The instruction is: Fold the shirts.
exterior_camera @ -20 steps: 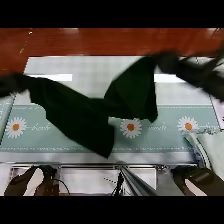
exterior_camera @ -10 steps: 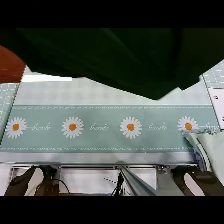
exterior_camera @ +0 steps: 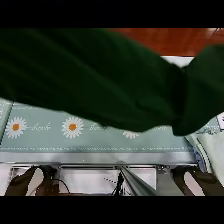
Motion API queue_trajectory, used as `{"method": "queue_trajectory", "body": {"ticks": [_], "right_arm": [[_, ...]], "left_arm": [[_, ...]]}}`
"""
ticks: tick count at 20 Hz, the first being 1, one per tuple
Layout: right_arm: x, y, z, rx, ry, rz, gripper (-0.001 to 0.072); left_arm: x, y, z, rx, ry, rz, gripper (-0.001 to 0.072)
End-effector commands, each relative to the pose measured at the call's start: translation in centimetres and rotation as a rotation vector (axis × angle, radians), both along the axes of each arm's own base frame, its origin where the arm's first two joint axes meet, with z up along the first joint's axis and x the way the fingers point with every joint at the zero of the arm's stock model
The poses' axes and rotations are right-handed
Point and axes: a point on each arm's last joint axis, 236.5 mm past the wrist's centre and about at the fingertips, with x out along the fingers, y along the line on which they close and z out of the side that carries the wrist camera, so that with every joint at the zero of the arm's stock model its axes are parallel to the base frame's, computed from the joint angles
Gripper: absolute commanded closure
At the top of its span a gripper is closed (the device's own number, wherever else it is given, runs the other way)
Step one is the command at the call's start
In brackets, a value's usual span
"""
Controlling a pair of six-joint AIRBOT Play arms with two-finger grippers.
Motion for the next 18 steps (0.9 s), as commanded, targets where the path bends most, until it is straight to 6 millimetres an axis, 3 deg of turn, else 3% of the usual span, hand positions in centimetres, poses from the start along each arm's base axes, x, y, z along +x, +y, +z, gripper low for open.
{"method": "queue_trajectory", "body": {"ticks": [1, 3, 6, 8, 12, 15, 18], "right_arm": [[-0.2, 0.2, -7.0, -0.004, 0.337, 0.062, 0.0682], [1.3, 0.6, -10.9, 0.013, 0.511, 0.124, 0.0682], [7.3, 0.9, -15.4, 0.055, 0.584, 0.178, 0.0682], [10.9, 2.1, -19.0, 0.128, 0.628, 0.224, 0.0682], [16.2, 5.6, -25.9, 0.332, 0.701, 0.306, 0.0681], [18.9, 5.2, -30.5, 0.388, 0.731, 0.24, 0.0681], [20.2, 5.0, -33.7, 0.438, 0.765, 0.175, 0.068]], "left_arm": [[1.4, -0.7, -7.2, -0.009, 0.243, -0.083, 0.0687], [3.2, 0.1, -12.0, -0.042, 0.381, -0.085, 0.0687], [5.3, 2.1, -20.1, -0.078, 0.581, -0.036, 0.0687], [6.3, 2.2, -24.7, -0.136, 0.676, -0.037, 0.0688], [7.9, 0.7, -33.0, -0.231, 0.793, -0.046, 0.0687], [8.0, -1.1, -39.2, -0.258, 0.892, -0.056, 0.0687], [7.0, -2.5, -43.5, -0.26, 0.99, -0.074, 0.0687]]}}
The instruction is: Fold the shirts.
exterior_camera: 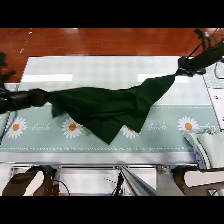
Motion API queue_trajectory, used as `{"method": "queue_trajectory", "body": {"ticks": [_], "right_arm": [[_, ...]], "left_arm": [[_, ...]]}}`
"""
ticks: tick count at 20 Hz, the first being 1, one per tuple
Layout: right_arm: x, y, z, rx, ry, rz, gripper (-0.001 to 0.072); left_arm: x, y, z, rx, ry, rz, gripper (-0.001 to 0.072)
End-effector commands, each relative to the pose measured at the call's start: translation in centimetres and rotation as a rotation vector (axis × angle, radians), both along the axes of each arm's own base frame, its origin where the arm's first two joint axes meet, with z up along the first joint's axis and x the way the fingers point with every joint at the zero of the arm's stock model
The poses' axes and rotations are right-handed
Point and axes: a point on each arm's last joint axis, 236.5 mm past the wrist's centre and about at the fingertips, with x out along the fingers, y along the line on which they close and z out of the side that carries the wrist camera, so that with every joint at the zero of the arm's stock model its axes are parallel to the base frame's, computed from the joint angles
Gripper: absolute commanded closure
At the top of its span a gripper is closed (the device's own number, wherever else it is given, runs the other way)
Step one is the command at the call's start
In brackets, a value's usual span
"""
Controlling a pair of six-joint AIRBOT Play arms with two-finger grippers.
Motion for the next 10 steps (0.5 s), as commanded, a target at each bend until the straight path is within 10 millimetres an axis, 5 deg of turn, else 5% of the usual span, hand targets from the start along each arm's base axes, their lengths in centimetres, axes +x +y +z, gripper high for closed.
{"method": "queue_trajectory", "body": {"ticks": [1, 4, 6, 7, 10], "right_arm": [[1.8, 0.3, -4.1, 0.047, 0.055, -0.069, 0.068], [1.7, 0.3, -3.4, 0.041, 0.036, -0.039, 0.0638], [1.1, -0.4, -1.4, 0.022, -0.006, -0.001, 0.0248], [0.5, -1.1, -0.1, 0.006, -0.023, -0.006, 0.0154], [-2.6, -5.3, 2.8, -0.181, 0.0, -0.072, 0.0157]], "left_arm": [[-1.0, -1.5, -5.4, -0.009, 0.105, -0.018, 0.0687], [-1.1, -1.9, -6.5, -0.01, 0.136, -0.028, 0.0687], [-0.4, -1.5, -6.4, -0.006, 0.113, -0.006, 0.0687], [-0.2, -1.4, -6.3, -0.005, 0.105, 0.001, 0.0687], [-0.3, -1.5, -6.3, -0.005, 0.108, -0.002, 0.0687]]}}
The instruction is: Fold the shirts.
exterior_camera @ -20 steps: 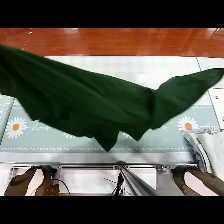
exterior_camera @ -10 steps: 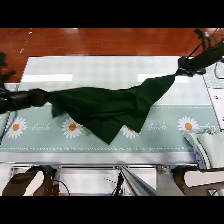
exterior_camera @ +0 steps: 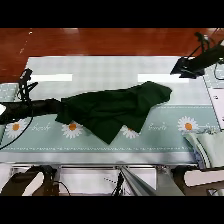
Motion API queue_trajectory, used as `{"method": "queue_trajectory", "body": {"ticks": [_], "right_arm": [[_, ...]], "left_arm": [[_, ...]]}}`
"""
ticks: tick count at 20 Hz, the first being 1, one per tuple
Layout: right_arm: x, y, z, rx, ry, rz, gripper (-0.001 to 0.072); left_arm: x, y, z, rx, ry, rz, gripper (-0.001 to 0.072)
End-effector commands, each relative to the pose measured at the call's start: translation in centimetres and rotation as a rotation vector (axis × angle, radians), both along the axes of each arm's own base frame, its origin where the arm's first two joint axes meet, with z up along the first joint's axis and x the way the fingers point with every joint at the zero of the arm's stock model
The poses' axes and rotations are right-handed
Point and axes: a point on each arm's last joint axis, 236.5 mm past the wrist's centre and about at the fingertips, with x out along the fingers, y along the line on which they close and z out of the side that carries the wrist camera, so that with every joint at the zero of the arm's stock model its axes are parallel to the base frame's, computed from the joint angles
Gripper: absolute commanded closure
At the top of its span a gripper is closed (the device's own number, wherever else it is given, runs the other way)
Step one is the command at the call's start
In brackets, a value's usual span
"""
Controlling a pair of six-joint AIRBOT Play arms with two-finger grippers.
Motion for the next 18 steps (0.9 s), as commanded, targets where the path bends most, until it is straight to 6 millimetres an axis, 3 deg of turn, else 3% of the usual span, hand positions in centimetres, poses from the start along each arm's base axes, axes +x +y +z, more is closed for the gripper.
{"method": "queue_trajectory", "body": {"ticks": [1, 3, 5, 7, 11, 14, 18], "right_arm": [[-3.8, -4.4, 2.3, -0.199, 0.036, -0.048, 0.0172], [-7.3, -3.5, 0.6, -0.177, 0.102, -0.038, 0.0174], [-11.9, 1.5, -2.9, 0.008, 0.197, 0.007, 0.0171], [-15.2, 6.3, -6.2, 0.189, 0.217, -0.011, 0.0171], [-20.3, 11.4, -10.6, 0.349, 0.242, -0.11, 0.0171], [-22.2, 14.5, -12.5, 0.398, 0.258, -0.138, 0.0171], [-21.8, 17.7, -13.4, 0.386, 0.199, -0.143, 0.0171]], "left_arm": [[0.2, 0.1, -0.2, 0.002, -0.002, 0.008, 0.0687], [0.2, 0.1, -0.2, 0.002, -0.002, 0.007, 0.0687], [0.2, 0.1, -0.2, 0.002, -0.002, 0.007, 0.0687], [0.2, 0.1, -0.2, 0.002, -0.002, 0.007, 0.0687], [0.2, 0.1, -0.2, 0.003, -0.003, 0.007, 0.0687], [0.2, 0.1, -0.2, 0.002, -0.003, 0.008, 0.0686], [0.2, 0.1, -0.2, 0.002, -0.003, 0.007, 0.0687]]}}
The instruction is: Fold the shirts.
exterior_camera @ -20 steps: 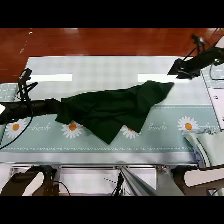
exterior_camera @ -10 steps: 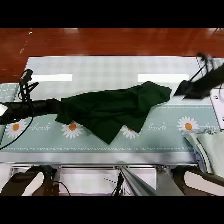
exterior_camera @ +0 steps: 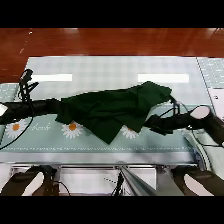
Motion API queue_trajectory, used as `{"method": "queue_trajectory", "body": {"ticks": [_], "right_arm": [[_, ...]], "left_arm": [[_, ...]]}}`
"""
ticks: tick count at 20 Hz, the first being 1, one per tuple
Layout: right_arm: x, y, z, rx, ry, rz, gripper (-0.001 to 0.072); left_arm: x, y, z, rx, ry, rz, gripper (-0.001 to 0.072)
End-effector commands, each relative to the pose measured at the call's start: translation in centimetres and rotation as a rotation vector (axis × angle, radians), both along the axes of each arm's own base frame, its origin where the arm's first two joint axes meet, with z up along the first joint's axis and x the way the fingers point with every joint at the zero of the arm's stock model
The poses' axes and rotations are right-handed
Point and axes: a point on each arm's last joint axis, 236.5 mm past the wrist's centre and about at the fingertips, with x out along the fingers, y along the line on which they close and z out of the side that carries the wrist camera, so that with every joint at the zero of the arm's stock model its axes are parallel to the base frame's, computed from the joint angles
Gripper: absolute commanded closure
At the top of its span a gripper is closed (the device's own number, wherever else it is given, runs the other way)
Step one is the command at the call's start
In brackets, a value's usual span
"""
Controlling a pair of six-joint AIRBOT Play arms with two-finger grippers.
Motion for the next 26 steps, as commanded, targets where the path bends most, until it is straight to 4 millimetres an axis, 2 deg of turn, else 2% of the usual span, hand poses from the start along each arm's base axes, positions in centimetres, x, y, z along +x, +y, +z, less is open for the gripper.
{"method": "queue_trajectory", "body": {"ticks": [1, 4, 7, 9, 12, 13, 14, 16, 17, 18, 19, 20, 21, 23, 24, 25, 26], "right_arm": [[0.5, 2.7, -0.9, 0.002, -0.05, -0.07, 0.0172], [1.1, 3.7, -1.5, -0.018, -0.065, -0.105, 0.0172], [0.7, 3.7, -3.5, -0.038, -0.004, -0.12, 0.0171], [1.6, 3.7, -4.3, -0.037, 0.002, -0.17, 0.0188], [4.6, 3.6, -3.6, 0.005, -0.065, -0.291, 0.0448], [5.4, 3.8, -3.1, 0.019, -0.089, -0.3, 0.0587], [6.0, 4.2, -2.3, 0.031, -0.116, -0.28, 0.068], [6.8, 6.1, 1.1, 0.074, -0.211, -0.128, 0.0681], [7.4, 7.2, 4.0, 0.103, -0.287, -0.035, 0.068], [8.1, 7.8, 7.3, 0.12, -0.37, 0.029, 0.0681], [9.4, 7.8, 11.6, 0.127, -0.479, 0.063, 0.068], [10.6, 7.3, 16.3, 0.126, -0.601, 0.073, 0.0681], [11.9, 6.1, 22.2, 0.115, -0.754, 0.06, 0.0681], [12.7, 2.2, 34.9, 0.055, -1.078, -0.01, 0.0681], [11.9, -0.5, 41.4, -0.001, -1.235, -0.066, 0.0681], [10.5, -3.1, 46.9, -0.062, -1.365, -0.128, 0.0681], [8.5, -5.5, 52.0, -0.124, -1.484, -0.198, 0.0681]], "left_arm": [[0.0, 0.0, 0.0, 0.0, 0.0, 0.0, 0.0687], [0.0, 0.0, 0.0, 0.0, 0.0, 0.0, 0.0687], [0.0, 0.0, 0.0, 0.0, 0.0, 0.0, 0.0687], [0.0, 0.0, 0.0, 0.0, 0.0, 0.0, 0.0687], [0.0, 0.0, 0.0, 0.001, 0.0, 0.0, 0.0687], [0.0, 0.0, 0.0, 0.001, 0.0, 0.0, 0.0687], [0.0, 0.0, 0.0, 0.004, -0.004, -0.003, 0.0687], [0.3, 0.1, 0.7, 0.016, -0.033, -0.018, 0.0687], [0.7, 0.1, 1.8, 0.018, -0.063, -0.018, 0.0687], [1.4, 0.2, 3.9, 0.027, -0.121, -0.022, 0.0687], [2.2, 0.3, 6.7, 0.035, -0.194, -0.023, 0.0687], [3.0, 0.5, 10.7, 0.043, -0.292, -0.014, 0.0688], [3.4, 0.9, 15.4, 0.055, -0.404, -0.004, 0.0687], [2.9, 2.3, 26.9, 0.095, -0.679, 0.048, 0.0688], [1.6, 3.1, 33.0, 0.135, -0.827, 0.083, 0.0687], [-0.4, 3.8, 38.7, 0.176, -0.963, 0.114, 0.0687], [-2.6, 4.0, 43.2, 0.206, -1.072, 0.134, 0.0687]]}}
